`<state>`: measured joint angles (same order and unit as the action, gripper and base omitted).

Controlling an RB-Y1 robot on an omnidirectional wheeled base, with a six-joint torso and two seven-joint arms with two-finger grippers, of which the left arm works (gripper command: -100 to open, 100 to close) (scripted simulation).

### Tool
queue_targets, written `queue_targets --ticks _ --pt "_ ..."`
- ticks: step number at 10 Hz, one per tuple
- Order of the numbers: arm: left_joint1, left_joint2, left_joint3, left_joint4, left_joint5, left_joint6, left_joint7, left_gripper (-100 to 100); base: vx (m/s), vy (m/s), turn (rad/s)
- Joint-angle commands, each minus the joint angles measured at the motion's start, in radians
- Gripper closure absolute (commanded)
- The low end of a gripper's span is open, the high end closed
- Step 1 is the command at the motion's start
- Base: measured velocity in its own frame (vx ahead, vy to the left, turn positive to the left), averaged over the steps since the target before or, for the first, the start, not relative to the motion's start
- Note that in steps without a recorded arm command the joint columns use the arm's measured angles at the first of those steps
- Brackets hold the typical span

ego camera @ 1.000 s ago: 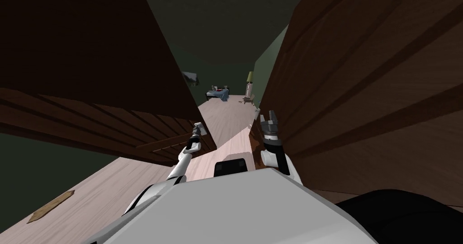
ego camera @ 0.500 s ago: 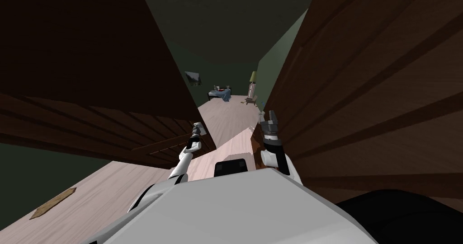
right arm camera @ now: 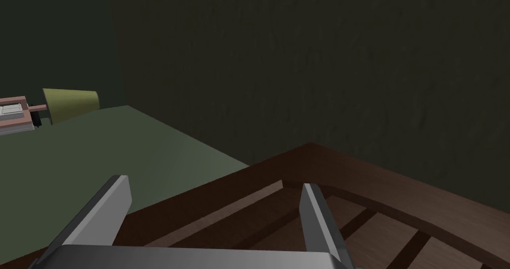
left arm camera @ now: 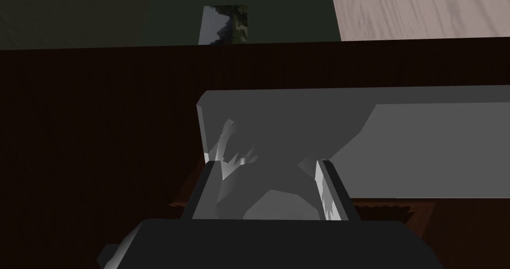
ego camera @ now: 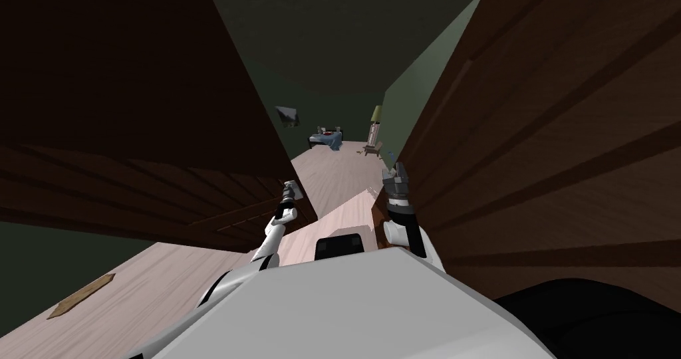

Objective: Push the door open

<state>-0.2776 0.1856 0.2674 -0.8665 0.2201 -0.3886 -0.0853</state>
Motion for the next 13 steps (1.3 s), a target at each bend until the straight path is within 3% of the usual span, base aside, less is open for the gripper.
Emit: queue_targets --ticks 1,7,8,13 --pt "-0.007 -0.006 0.025 -0.006 0.002 -0.001 -0.02 100 0.207 -0.041 0.091" --pt "-0.025 -0.048 0.105 -0.004 0.007 0.0 -0.092 100 0.201 -0.026 0.087" --pt "-0.021 -0.047 0.096 -0.001 0.007 0.001 -0.083 100 0.089 -0.004 0.023" --pt "-0.016 -0.032 0.153 0.0 0.022 -0.001 -0.102 100 0.181 -0.042 0.053"
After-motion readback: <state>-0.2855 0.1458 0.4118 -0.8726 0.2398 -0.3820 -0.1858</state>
